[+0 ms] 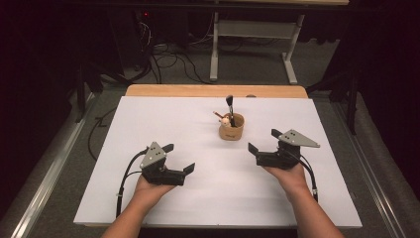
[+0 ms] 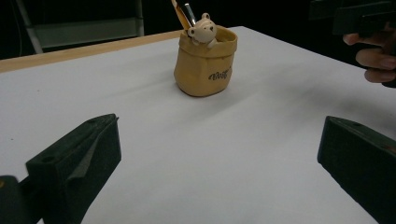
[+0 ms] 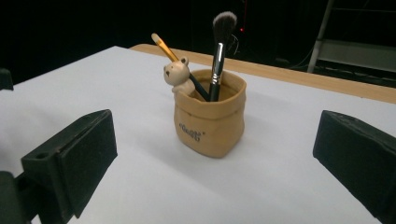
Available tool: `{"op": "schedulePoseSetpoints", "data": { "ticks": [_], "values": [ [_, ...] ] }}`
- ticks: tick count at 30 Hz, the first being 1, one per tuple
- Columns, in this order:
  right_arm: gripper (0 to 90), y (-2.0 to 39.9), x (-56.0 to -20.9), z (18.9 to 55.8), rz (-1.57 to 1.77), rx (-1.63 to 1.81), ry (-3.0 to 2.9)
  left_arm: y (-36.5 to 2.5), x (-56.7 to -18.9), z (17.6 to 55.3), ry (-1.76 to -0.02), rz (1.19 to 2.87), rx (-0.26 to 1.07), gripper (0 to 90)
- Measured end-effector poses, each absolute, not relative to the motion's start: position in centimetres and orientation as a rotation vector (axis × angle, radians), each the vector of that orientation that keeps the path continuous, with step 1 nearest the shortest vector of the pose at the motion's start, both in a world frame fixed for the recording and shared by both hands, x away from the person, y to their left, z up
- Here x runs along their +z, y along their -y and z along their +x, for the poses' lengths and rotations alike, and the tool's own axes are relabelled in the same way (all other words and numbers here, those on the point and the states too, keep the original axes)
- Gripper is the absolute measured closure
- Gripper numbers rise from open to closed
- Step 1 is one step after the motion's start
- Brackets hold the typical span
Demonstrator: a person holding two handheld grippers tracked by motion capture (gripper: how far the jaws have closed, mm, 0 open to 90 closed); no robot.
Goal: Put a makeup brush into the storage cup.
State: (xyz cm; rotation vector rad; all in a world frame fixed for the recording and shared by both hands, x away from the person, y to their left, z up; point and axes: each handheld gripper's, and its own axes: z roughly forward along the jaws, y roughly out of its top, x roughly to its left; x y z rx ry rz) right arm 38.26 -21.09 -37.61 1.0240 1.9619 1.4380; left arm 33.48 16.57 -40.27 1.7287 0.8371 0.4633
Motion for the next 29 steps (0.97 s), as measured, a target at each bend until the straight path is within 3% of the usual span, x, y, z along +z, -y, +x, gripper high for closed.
{"op": "schedulePoseSetpoints", "data": {
  "ticks": [14,29],
  "values": [
    [1.4,23.9,-38.2,33.8,1.014,1.512,-1.881,-16.0,-40.3,32.9,-0.828,1.74,0.462,0.1],
    [1.4,23.7,-39.0,33.9,1.031,1.483,-1.907,-16.3,-40.1,32.8,-0.831,1.717,0.459,0.0]
  ]
}}
